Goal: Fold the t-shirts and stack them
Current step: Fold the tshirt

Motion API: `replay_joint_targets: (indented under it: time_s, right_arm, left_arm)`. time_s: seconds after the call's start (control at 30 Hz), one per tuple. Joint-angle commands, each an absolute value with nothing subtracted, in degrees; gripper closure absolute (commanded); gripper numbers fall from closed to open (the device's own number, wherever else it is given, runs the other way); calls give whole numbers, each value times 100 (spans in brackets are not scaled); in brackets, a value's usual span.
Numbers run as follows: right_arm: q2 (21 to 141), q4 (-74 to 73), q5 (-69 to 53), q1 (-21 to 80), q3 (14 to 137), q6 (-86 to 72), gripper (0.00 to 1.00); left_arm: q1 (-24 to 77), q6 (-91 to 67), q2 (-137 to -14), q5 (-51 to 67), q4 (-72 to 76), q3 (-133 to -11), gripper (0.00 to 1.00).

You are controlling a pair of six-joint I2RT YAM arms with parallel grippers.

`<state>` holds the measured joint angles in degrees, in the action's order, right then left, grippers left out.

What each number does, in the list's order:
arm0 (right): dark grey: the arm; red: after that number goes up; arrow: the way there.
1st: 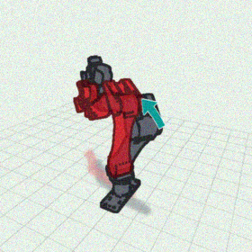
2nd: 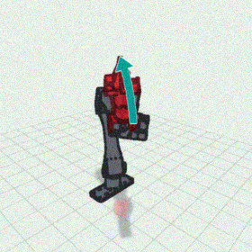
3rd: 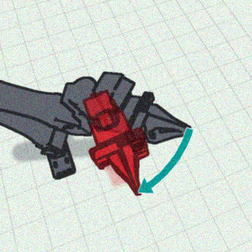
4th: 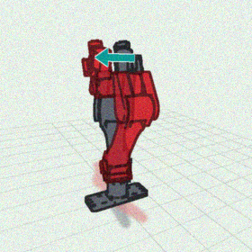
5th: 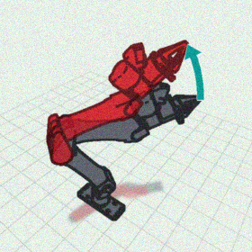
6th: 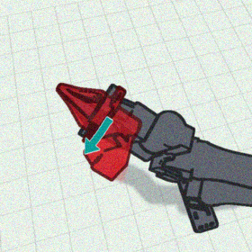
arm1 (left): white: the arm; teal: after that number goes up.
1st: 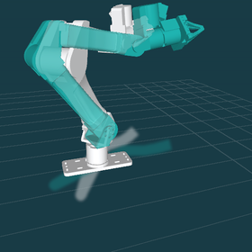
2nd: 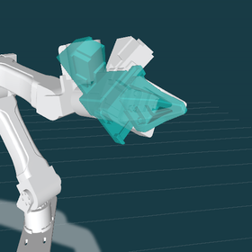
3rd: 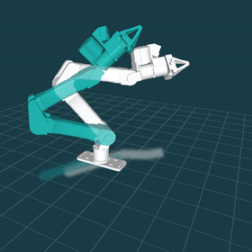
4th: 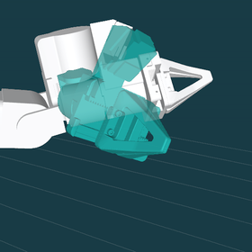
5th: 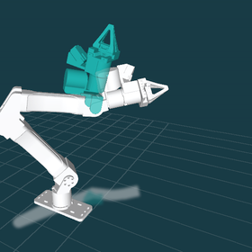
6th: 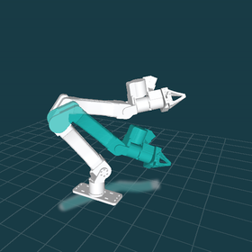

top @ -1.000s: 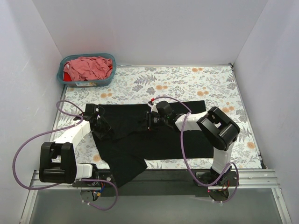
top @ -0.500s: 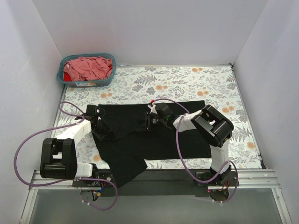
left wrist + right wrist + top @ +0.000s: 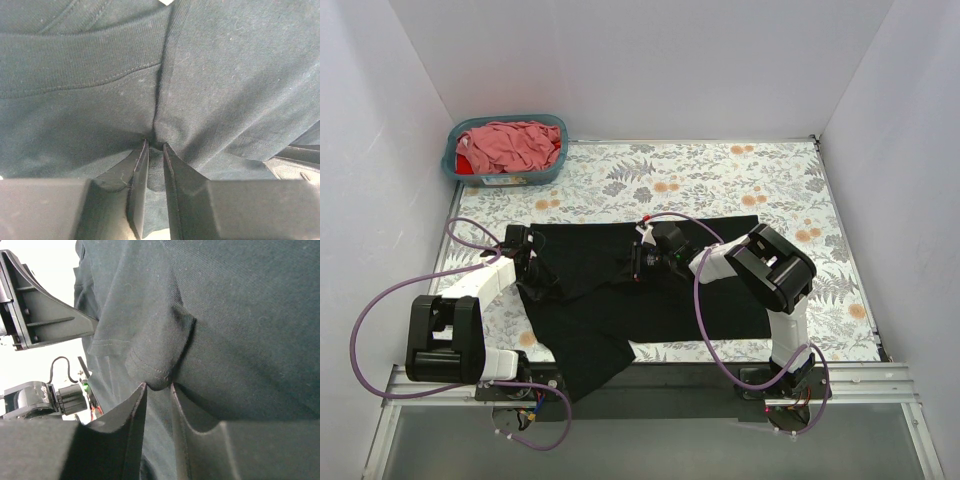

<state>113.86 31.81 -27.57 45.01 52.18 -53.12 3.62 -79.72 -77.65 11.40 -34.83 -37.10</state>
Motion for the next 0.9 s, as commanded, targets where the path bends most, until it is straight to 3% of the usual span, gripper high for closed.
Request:
replay_joint_targets:
  time_s: [0.0, 0.1, 0.17, 0.2, 0.63, 0.67, 0.77, 0.87]
  right_arm:
    - [11435, 3393, -2813, 4491, 5379, -5238, 69]
    - [11400, 3393, -2812, 4491, 5379, -5195, 80]
    - [11364, 3384, -2813, 4482, 5335, -5159, 95]
    - [11312, 3384, -2795, 4482, 5283, -5133, 99]
    - [11048, 2980, -2742, 4412, 5071, -4676, 99]
    - [11022, 2945, -2777, 4412, 5080, -4650, 88]
    - [10864, 2517, -2699, 4395, 5168, -4317, 69]
    - [10364, 1229, -2157, 4368, 5536, -3398, 57]
  left_arm:
    - [396, -7919, -7664, 1090, -3612, -3735, 84]
    - [396, -7910, -7612, 994, -3682, -3735, 89]
    - [396, -7893, -7585, 871, -3796, -3761, 93]
    - [396, -7884, -7559, 827, -3866, -3779, 96]
    - [396, -7928, -7629, 457, -4280, -4096, 100]
    - [396, -7928, -7620, 448, -4306, -4104, 98]
    - [396, -7936, -7568, 431, -4421, -4236, 83]
    - [396, -7963, -7375, 99, -4500, -4596, 61]
